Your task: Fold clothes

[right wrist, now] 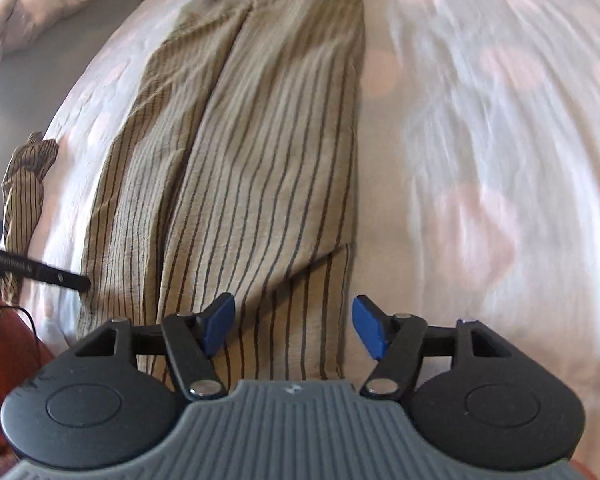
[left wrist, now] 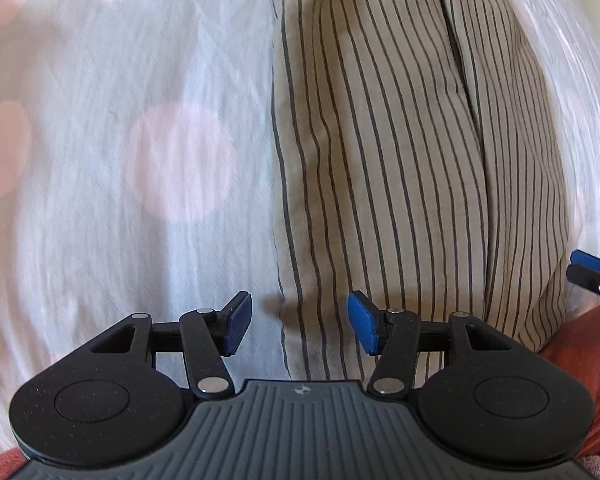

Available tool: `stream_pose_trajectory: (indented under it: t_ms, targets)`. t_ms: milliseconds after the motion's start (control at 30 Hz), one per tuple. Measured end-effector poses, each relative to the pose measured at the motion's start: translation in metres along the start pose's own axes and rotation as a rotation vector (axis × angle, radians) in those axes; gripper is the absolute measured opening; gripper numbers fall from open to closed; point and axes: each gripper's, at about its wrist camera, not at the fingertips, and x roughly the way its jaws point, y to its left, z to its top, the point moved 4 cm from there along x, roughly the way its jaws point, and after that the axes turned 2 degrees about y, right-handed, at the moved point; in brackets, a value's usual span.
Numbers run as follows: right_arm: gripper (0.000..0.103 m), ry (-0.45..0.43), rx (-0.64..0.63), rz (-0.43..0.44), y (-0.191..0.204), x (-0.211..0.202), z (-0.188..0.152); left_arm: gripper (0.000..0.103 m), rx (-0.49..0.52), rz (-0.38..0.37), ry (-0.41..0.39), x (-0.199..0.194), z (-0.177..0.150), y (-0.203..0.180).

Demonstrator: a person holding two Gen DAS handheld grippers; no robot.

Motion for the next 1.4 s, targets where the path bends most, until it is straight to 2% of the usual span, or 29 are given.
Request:
stream_pose_trajectory:
  t_ms: [100, 233, 333, 367, 400, 433, 467, 500, 567, 600, 700, 867, 1067, 1167, 1400]
  targets:
    - [0.068, 0.049, 0.038, -0.037, -0.003, 0.011, 0.002, 0.051, 0.001, 0.025, 0.010, 0.007, -0.002, -0.001]
    - [0.068, 0.132, 0.019, -0.020, 0.005, 0.026, 0.003, 0.051, 0.004, 0.060, 0.011, 0.013, -0.005, -0.002]
    - [0.066, 0.168, 0.009, -0.008, 0.008, 0.032, 0.004, 0.051, 0.044, 0.106, -0.009, 0.017, -0.006, -0.009]
    - [0.055, 0.172, 0.001, 0.009, 0.010, 0.032, 0.004, 0.049, 0.058, 0.115, -0.019, 0.016, -0.007, -0.010]
    - [0.035, 0.174, 0.000, 0.028, 0.010, 0.033, 0.004, 0.045, 0.063, 0.103, -0.035, 0.014, -0.008, -0.011]
    - [0.023, 0.170, 0.003, 0.033, 0.010, 0.032, 0.003, 0.041, 0.068, 0.092, -0.051, 0.012, -0.009, -0.011]
    - [0.013, 0.161, 0.005, 0.041, 0.010, 0.031, 0.002, 0.031, 0.073, 0.080, -0.067, 0.009, -0.010, -0.011]
    - [0.012, 0.144, 0.006, 0.053, 0.009, 0.029, 0.002, 0.020, 0.078, 0.068, -0.083, 0.007, -0.011, -0.011]
    - [0.008, 0.109, 0.008, 0.082, 0.009, 0.023, 0.002, 0.008, 0.089, 0.044, -0.115, 0.002, -0.013, -0.011]
    - [0.008, 0.087, 0.008, 0.105, 0.010, 0.018, 0.002, 0.005, 0.094, 0.032, -0.131, 0.000, -0.014, -0.011]
    - [0.005, 0.018, 0.024, 0.174, 0.009, 0.003, 0.002, 0.003, 0.093, -0.025, -0.192, -0.012, -0.015, -0.008]
    - [0.004, -0.102, 0.047, 0.286, 0.008, -0.027, 0.005, 0.002, 0.081, -0.145, -0.318, -0.045, 0.003, -0.008]
    - [0.003, -0.246, 0.019, 0.333, 0.009, -0.057, 0.030, 0.001, 0.066, -0.289, -0.469, -0.087, 0.024, -0.007]
    - [0.003, -0.301, 0.048, 0.373, 0.001, -0.067, 0.048, 0.001, 0.058, -0.361, -0.545, -0.108, 0.034, -0.007]
    - [0.003, -0.451, 0.091, 0.412, -0.011, -0.077, 0.103, 0.001, 0.025, -0.401, -0.665, -0.142, 0.075, 0.007]
